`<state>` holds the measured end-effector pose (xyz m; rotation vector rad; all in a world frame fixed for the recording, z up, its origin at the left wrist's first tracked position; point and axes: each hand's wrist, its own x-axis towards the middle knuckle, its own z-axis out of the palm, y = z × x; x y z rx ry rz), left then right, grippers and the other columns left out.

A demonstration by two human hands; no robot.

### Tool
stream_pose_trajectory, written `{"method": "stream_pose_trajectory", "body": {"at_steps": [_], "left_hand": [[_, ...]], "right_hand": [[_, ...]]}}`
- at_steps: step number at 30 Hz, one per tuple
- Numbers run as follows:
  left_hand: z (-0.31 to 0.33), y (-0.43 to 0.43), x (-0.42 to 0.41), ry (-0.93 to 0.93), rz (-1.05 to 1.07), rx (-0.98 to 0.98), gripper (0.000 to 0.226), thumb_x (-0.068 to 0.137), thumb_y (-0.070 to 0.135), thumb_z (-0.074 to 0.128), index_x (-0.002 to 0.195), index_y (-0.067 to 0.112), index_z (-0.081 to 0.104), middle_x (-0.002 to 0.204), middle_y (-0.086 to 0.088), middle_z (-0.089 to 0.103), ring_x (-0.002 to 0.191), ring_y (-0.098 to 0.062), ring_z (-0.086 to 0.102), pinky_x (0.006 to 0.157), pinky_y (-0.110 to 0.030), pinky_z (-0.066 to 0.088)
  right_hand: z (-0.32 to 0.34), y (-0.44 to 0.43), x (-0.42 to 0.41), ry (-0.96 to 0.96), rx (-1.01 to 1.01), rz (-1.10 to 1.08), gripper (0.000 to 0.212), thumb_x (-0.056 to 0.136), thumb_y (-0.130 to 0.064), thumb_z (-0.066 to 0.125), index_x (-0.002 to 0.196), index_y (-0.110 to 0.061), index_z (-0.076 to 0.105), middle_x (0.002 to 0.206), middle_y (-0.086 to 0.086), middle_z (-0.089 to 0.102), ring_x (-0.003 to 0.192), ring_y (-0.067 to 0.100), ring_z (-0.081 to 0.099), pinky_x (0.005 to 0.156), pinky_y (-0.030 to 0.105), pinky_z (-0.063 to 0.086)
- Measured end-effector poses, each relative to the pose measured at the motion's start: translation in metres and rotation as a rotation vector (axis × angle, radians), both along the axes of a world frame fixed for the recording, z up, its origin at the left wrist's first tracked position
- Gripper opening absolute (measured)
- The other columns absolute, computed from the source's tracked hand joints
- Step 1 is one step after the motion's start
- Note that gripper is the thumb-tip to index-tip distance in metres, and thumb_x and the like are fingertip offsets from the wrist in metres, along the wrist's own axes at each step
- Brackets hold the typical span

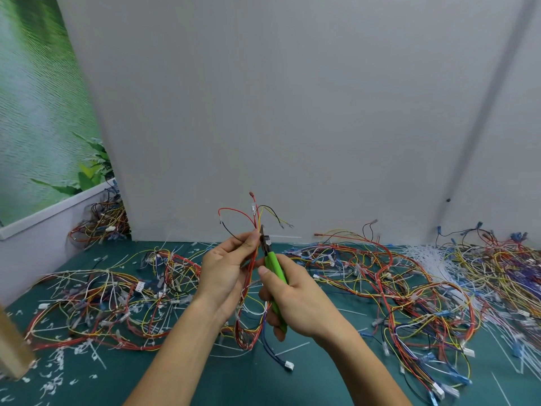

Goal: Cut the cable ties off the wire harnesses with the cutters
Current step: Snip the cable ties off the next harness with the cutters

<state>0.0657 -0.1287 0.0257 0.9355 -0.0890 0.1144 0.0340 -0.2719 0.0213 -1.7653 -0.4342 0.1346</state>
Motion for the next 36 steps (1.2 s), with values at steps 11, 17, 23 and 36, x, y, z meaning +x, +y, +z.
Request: {"method": "stream_pose_trajectory", "body": {"at_steps": [11, 17, 23, 36], "left_hand": [[-0.003, 0.001, 0.003, 0.016, 0.003, 0.018, 0.009, 0.078, 0.014, 0.076, 0.084, 0.013, 0.082, 0.085, -0.005, 0.077, 0.072, -0.012, 0.072, 0.062, -0.025, 0.058], [-0.005, 0.002, 0.006, 0.020, 0.005, 0.033, 0.009, 0.076, 0.016, 0.079, 0.084, 0.014, 0.081, 0.084, -0.005, 0.076, 0.071, -0.012, 0.071, 0.063, -0.025, 0.058], [-0.006, 0.003, 0.006, 0.013, 0.005, 0.024, 0.008, 0.078, 0.014, 0.077, 0.085, 0.013, 0.081, 0.084, -0.005, 0.076, 0.073, -0.011, 0.072, 0.064, -0.023, 0.058], [-0.009, 0.005, 0.006, 0.057, -0.026, 0.036, 0.008, 0.077, 0.018, 0.079, 0.084, 0.015, 0.081, 0.085, -0.005, 0.076, 0.075, -0.014, 0.072, 0.064, -0.026, 0.058]], "right_hand": [[0.010, -0.001, -0.008, 0.071, 0.030, 0.052, 0.021, 0.104, -0.045, 0.055, 0.110, -0.025, 0.055, 0.082, 0.005, 0.057, 0.061, 0.031, 0.061, 0.063, 0.056, 0.059], [0.007, 0.000, -0.006, 0.059, 0.026, 0.013, 0.020, 0.104, -0.045, 0.055, 0.107, -0.026, 0.056, 0.081, 0.004, 0.056, 0.057, 0.028, 0.060, 0.057, 0.051, 0.058], [0.003, 0.001, -0.002, 0.038, 0.018, -0.023, 0.014, 0.106, -0.039, 0.051, 0.104, -0.026, 0.055, 0.079, 0.005, 0.054, 0.051, 0.022, 0.054, 0.047, 0.033, 0.049], [0.011, -0.003, -0.008, 0.153, 0.037, 0.072, 0.031, 0.100, -0.053, 0.057, 0.111, -0.024, 0.054, 0.088, 0.006, 0.061, 0.064, 0.029, 0.068, 0.062, 0.055, 0.062]]}}
